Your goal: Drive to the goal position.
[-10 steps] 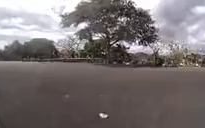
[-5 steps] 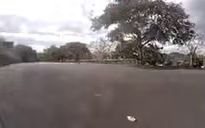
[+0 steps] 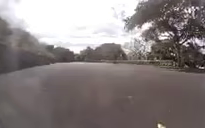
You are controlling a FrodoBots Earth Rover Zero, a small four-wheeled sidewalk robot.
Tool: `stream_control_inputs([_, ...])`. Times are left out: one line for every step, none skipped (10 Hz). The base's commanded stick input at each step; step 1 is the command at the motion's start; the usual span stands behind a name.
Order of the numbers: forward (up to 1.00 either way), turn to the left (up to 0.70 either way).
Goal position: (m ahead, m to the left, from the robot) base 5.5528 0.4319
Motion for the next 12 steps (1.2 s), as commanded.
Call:
stream_control_inputs([0.00,0.46])
stream_control_inputs([0.00,0.23])
stream_control_inputs([0.10,0.00])
stream_control_inputs([0.27,0.00])
stream_control_inputs([0.44,0.00])
stream_control_inputs([0.70,0.02])
stream_control_inputs([0.70,0.01])
stream_control_inputs([0.70,0.00])
stream_control_inputs([0.70,0.00])
stream_control_inputs([0.70,0.00])
stream_control_inputs([0.70,0.00])
stream_control_inputs([0.70,0.00])
